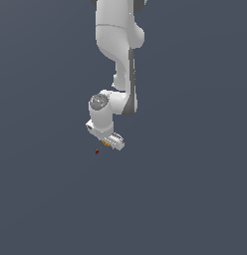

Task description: Pick up the object and move it to a goal position.

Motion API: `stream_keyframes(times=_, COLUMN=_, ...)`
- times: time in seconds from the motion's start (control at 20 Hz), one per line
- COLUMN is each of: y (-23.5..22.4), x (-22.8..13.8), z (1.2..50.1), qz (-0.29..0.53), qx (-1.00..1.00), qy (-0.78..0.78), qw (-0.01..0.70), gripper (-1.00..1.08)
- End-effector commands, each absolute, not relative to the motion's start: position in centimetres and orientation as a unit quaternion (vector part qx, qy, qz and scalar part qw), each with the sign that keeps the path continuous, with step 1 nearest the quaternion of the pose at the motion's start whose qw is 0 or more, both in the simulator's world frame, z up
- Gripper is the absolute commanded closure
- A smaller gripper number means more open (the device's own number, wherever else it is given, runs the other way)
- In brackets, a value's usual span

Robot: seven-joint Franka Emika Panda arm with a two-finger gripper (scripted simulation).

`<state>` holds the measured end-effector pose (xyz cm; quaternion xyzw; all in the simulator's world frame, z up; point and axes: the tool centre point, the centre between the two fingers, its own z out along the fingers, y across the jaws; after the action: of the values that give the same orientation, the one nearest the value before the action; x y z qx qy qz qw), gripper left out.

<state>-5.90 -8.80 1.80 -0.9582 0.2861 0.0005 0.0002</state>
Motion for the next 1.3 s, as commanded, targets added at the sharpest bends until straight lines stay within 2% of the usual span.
stream_keyframes(times=0.0, y=-8.9, x=-5.7, z=2.3, qz=0.000, qx=-0.958, qy=0.286, qw=0.000, gripper=1.08)
stream_keyframes(times=0.5, y=-9.9, x=-4.4, z=8.0, qz=0.000, qx=-0.958, qy=0.286, qw=0.000, gripper=1.08)
stream_keyframes(times=1.25, y=-12.7, x=-0.8, z=22.9, qz=0.000, qx=-0.958, qy=0.287, qw=-0.001, gripper=1.08)
